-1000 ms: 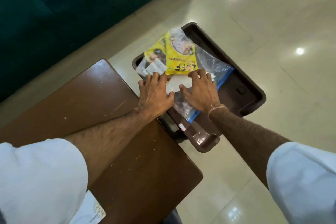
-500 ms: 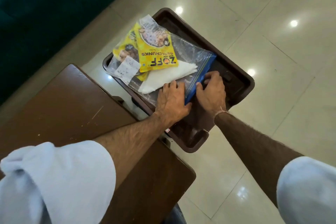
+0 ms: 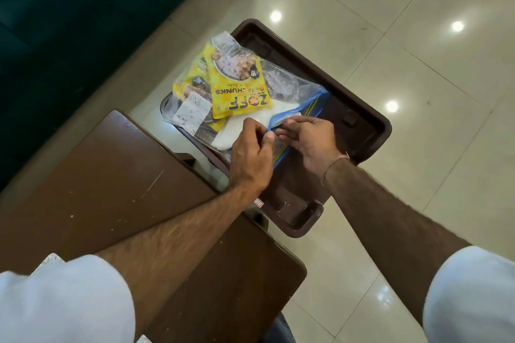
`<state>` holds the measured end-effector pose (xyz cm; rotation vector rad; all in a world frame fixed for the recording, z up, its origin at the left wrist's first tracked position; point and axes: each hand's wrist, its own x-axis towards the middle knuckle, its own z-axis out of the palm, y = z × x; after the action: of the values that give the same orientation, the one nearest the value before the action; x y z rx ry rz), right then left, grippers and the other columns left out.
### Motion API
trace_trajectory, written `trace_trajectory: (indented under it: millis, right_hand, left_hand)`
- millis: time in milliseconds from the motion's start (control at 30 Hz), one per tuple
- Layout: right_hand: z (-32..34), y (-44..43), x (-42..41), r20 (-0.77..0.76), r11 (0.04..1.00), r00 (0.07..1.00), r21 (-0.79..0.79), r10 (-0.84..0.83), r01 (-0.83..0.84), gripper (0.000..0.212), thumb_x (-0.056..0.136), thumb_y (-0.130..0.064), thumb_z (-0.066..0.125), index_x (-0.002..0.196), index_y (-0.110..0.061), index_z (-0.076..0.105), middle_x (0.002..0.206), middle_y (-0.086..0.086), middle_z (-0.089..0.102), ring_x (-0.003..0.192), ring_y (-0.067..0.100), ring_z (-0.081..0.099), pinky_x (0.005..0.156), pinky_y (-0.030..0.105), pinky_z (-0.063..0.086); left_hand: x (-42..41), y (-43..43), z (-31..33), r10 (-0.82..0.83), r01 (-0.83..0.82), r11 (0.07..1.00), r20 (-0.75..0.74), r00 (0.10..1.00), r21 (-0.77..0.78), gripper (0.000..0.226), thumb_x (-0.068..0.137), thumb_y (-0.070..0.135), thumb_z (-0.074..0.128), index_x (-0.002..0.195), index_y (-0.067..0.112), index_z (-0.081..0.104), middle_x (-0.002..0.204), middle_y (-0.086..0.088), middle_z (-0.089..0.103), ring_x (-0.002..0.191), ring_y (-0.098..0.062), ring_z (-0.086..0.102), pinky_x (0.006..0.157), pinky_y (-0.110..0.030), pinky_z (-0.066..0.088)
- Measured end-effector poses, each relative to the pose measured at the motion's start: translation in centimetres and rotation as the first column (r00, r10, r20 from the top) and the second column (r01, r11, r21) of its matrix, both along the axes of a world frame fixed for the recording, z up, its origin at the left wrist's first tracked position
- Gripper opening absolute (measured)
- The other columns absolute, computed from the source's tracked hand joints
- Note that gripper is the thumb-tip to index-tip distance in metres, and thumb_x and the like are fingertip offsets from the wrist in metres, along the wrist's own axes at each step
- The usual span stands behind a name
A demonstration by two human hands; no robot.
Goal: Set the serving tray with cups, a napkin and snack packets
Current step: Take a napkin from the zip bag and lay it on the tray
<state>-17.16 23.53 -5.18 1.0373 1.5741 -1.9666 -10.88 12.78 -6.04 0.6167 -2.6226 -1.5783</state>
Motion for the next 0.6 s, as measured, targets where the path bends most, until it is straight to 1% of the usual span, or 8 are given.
trace_trajectory:
  millis: [133, 200, 267, 300, 367, 433, 500, 600]
  right_hand:
    - [0.4, -2.4, -1.0, 0.171, 0.998, 0.984, -0.053, 0.049, -0.040, 0.007, 0.091, 0.004, 0.057, 0.088, 0.000, 0.061, 0.065, 0.010, 0.059, 0.044, 0.015, 0.059, 0.040, 0.021, 0.050]
    - [0.3, -3.5, -1.5, 0.222, 0.997, 0.973, -0.040, 0.068, -0.061, 0.012, 0.091, -0.002, 0.053, 0.081, -0.008, 0.058, 0.054, 0.005, 0.054, 0.043, 0.014, 0.050, 0.041, 0.019, 0.045]
    - [0.1, -4.6, -1.8, 0.235, 1.000, 0.972, -0.019, 0.019, -0.015, 0.018, 0.090, -0.003, 0.050, 0.075, -0.013, 0.054, 0.047, 0.002, 0.049, 0.036, 0.012, 0.042, 0.042, 0.019, 0.041]
    - [0.1, -5.1, -1.9, 0.232, 1.000, 0.973, -0.018, -0.015, 0.020, 0.017, 0.090, -0.002, 0.051, 0.076, -0.011, 0.054, 0.053, 0.005, 0.049, 0.039, 0.015, 0.043, 0.045, 0.022, 0.042]
    - [0.0, -6.2, -1.9, 0.212, 0.997, 0.974, -0.011, -0.078, 0.082, 0.008, 0.091, 0.002, 0.053, 0.090, -0.004, 0.060, 0.075, 0.013, 0.054, 0.061, 0.025, 0.055, 0.060, 0.036, 0.052]
    - [-0.2, -7.0, -2.0, 0.181, 0.987, 0.971, 0.002, -0.156, 0.158, 0.018, 0.090, 0.008, 0.051, 0.105, 0.002, 0.060, 0.091, 0.016, 0.059, 0.078, 0.029, 0.060, 0.074, 0.043, 0.055]
    - [-0.4, -7.5, -2.2, 0.179, 0.977, 0.960, 0.028, -0.214, 0.212, 0.026, 0.089, 0.009, 0.053, 0.114, 0.006, 0.056, 0.106, 0.017, 0.062, 0.090, 0.029, 0.064, 0.080, 0.042, 0.055]
    - [-0.3, -7.7, -1.9, 0.242, 0.960, 0.931, 0.007, -0.275, 0.281, 0.051, 0.083, 0.007, 0.063, 0.130, 0.002, 0.043, 0.124, 0.022, 0.061, 0.105, 0.036, 0.067, 0.087, 0.053, 0.057]
  left_hand:
    - [0.6, -0.3, 0.5, 0.021, -0.018, 0.999, -0.078, 0.997, 0.039, 0.014, 0.093, 0.028, 0.049, 0.090, 0.015, 0.044, 0.073, 0.011, 0.050, 0.066, -0.009, 0.048, 0.062, -0.031, 0.036]
    - [0.7, -0.5, 0.7, 0.029, -0.024, 0.998, -0.095, 0.995, 0.055, 0.012, 0.094, 0.026, 0.049, 0.090, 0.016, 0.042, 0.073, 0.013, 0.049, 0.067, -0.001, 0.049, 0.062, -0.026, 0.036]
    - [0.8, -0.7, 0.8, 0.029, -0.022, 0.997, -0.106, 0.994, 0.070, 0.011, 0.094, 0.024, 0.049, 0.090, 0.018, 0.042, 0.074, 0.014, 0.048, 0.068, 0.003, 0.049, 0.061, -0.018, 0.036]
    - [0.8, -0.7, 0.9, 0.028, -0.020, 0.997, -0.107, 0.994, 0.077, 0.011, 0.094, 0.024, 0.049, 0.090, 0.018, 0.041, 0.074, 0.014, 0.048, 0.068, 0.003, 0.050, 0.060, -0.014, 0.035]
    - [0.7, -0.9, 1.0, 0.026, -0.017, 0.996, -0.107, 0.994, 0.082, 0.011, 0.094, 0.023, 0.049, 0.089, 0.018, 0.041, 0.073, 0.014, 0.048, 0.067, 0.003, 0.049, 0.060, -0.011, 0.035]
    - [0.7, -1.0, 1.2, 0.031, -0.022, 0.997, -0.115, 0.993, 0.078, 0.011, 0.094, 0.022, 0.049, 0.089, 0.015, 0.042, 0.073, 0.014, 0.048, 0.067, 0.004, 0.048, 0.060, -0.011, 0.034]
    - [0.8, -1.2, 1.4, 0.050, -0.039, 0.995, -0.115, 0.992, 0.094, 0.012, 0.095, 0.023, 0.048, 0.090, 0.013, 0.043, 0.073, 0.013, 0.047, 0.066, 0.002, 0.048, 0.060, -0.014, 0.036]
    - [0.9, -1.5, 1.5, 0.082, -0.072, 0.991, -0.086, 0.993, 0.114, 0.017, 0.095, 0.026, 0.048, 0.092, 0.010, 0.045, 0.075, 0.010, 0.048, 0.069, -0.007, 0.048, 0.063, -0.023, 0.037]
